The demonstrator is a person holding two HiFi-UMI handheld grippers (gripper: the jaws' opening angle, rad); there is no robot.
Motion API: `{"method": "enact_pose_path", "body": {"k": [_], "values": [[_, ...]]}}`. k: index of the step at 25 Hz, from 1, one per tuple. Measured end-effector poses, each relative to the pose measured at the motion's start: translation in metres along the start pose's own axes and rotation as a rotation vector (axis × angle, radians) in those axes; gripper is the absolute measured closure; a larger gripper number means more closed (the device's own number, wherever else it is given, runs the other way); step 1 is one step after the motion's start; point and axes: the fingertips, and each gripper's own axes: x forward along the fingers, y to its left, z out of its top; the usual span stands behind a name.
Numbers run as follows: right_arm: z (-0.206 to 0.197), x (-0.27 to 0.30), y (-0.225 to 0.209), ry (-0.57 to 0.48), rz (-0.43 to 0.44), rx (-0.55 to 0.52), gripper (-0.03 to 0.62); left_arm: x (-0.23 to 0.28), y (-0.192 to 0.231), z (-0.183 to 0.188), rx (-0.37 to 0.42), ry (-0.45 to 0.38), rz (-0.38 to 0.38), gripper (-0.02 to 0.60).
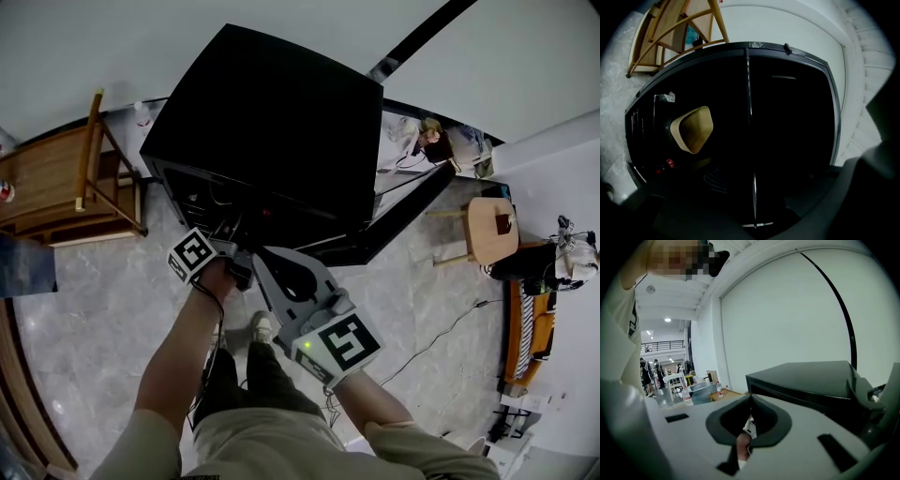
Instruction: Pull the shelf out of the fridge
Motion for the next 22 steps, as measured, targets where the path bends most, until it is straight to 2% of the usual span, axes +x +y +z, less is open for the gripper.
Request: {"method": "enact_pose_path", "body": {"k": [8, 13, 18, 22], "values": [[0.005, 0.000, -0.006, -0.015, -0.024, 0.015, 0.597, 0.030, -0.003, 0.004, 0.009, 0.009, -0.020, 0.353], [0.001, -0.005, -0.005, -0.018, -0.045, 0.027, 0.597, 0.033, -0.002, 0.007, -0.008, -0.006, -0.029, 0.413], [0.000, -0.001, -0.015, -0.021, -0.072, 0.028, 0.597, 0.041, -0.002, 0.011, -0.008, -0.011, -0.043, 0.540], [-0.001, 0.001, -0.022, -0.027, -0.105, 0.021, 0.597, 0.041, -0.002, 0.013, -0.012, -0.018, -0.034, 0.563]]}}
